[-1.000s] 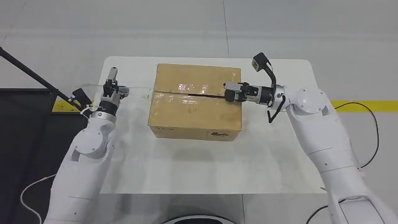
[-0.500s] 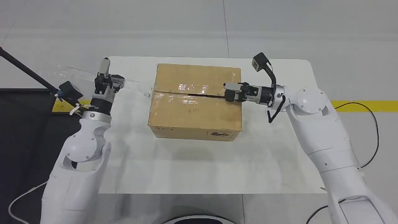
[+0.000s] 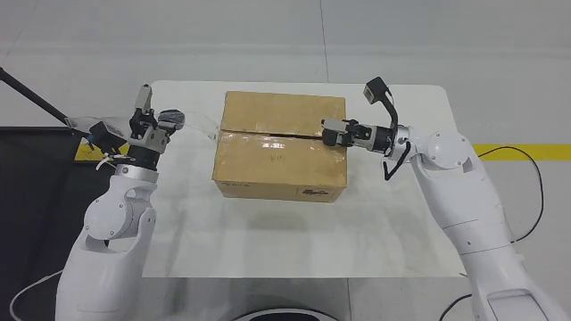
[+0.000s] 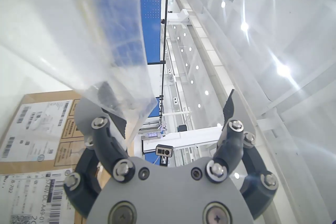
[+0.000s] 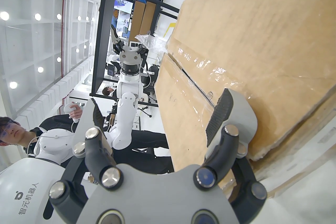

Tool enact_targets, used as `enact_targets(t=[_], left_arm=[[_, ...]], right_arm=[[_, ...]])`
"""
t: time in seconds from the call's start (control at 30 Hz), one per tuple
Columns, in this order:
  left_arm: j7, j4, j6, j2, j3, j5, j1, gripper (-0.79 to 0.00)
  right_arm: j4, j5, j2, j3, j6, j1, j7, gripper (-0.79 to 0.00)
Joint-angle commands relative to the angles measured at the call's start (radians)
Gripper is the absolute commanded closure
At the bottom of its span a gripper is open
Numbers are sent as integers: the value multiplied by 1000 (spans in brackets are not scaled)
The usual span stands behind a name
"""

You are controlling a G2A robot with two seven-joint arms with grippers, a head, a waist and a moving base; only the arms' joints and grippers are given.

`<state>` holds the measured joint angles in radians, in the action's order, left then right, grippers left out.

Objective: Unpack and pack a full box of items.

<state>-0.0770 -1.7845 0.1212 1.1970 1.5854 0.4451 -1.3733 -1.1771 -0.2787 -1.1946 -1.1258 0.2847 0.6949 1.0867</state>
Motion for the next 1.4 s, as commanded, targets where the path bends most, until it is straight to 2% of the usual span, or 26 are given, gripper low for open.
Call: enact_targets(t=[0.0,0.37,0.83,1.37], left_arm=[[-10,-5,14,0,5,-2,-5,-785],[-13,2,31,6,6,-16,18,-785],[-36,-41,38,13,-13,-45,34,-785],[-65,-82,23,23,-68,-74,58,-785]], right_arm=[[-4,-2,1,-1,4,-1,0,-785],[-19,-4,5,-5,5,3,-5,-785],[-125,-54,23,-89,110,87,-82,-785],[-151,-59,39,-127,109,135,-82,-785]])
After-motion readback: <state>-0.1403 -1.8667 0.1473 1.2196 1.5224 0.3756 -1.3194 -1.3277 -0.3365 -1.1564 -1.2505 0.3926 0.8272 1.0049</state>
